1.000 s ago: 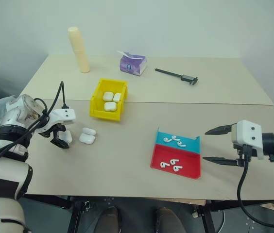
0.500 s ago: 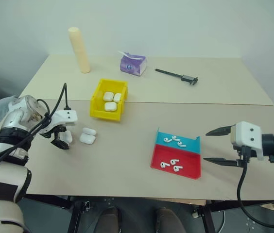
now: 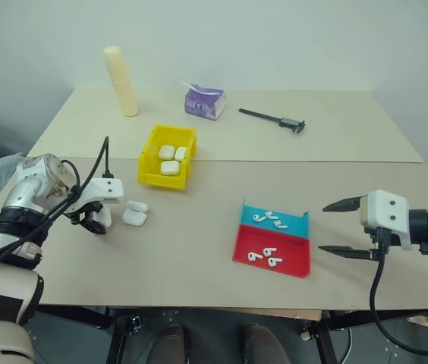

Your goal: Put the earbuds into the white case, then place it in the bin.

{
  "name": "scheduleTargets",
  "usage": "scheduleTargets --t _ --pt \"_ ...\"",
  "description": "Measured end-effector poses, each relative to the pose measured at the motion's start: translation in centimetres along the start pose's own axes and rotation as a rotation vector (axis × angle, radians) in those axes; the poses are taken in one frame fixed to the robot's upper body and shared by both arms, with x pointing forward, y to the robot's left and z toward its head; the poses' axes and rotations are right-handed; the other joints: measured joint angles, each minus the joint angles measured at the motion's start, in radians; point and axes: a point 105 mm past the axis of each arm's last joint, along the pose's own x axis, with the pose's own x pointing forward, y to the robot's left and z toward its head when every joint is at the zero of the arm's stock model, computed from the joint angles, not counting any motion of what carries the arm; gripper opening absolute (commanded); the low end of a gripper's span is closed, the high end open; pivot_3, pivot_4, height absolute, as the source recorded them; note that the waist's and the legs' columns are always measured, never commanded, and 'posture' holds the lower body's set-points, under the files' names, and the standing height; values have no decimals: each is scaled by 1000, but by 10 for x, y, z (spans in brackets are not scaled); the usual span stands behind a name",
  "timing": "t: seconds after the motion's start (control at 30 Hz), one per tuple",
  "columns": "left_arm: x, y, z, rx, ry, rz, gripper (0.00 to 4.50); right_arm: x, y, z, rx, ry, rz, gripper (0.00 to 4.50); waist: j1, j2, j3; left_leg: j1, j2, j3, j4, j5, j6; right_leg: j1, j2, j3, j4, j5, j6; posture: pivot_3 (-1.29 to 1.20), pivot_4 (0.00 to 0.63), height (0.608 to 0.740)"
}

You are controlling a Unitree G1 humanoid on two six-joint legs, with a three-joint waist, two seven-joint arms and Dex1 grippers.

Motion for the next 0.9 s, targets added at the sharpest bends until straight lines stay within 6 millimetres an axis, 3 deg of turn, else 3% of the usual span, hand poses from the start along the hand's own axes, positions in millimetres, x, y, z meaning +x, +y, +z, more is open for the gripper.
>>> scheduleTargets --t 0.27,0.33,0.5,0.6,0.7,0.83,0.9 --pt "-7 -2 9 -20 -91 -6 2792 0 0 0 -1 0 1 4500 1 -1 1 -3 0 0 0 0 0 -2 0 -1 0 0 0 0 150 740" --pt "-16 -3 20 -26 -163 -12 2792 0 0 1 -2 -1 3 4500 2 -1 1 -4 0 -1 0 0 0 -2 0 -1 -1 0 1 0 150 740" --pt "-61 -7 53 1 -465 17 2792 -6 -3 8 -36 -1 13 4500 1 -1 1 -6 0 -1 1 0 0 -3 -1 -1 -1 -1 1 0 150 740" --pt "-80 -31 75 60 -779 -33 2792 -13 -9 17 -82 8 -1 4500 -6 0 0 -2 0 -2 1 0 0 -1 -1 0 0 -1 1 0 150 740" --pt "-76 -62 100 96 -1067 -122 2792 -15 -10 27 -132 11 3 4500 -9 0 0 -1 0 -4 1 0 0 0 -1 0 1 -1 1 0 150 740" --pt "-76 -84 113 85 -1224 -185 2792 -15 -13 36 -165 3 -5 4500 -10 -1 1 -1 0 -4 2 0 0 0 0 -1 2 -1 1 0 150 740" --pt "-66 -116 126 94 -1338 -306 2792 -15 -16 47 -204 -13 -15 4500 -12 2 -1 0 -1 -5 2 0 0 1 -2 3 1 -2 2 0 150 740"
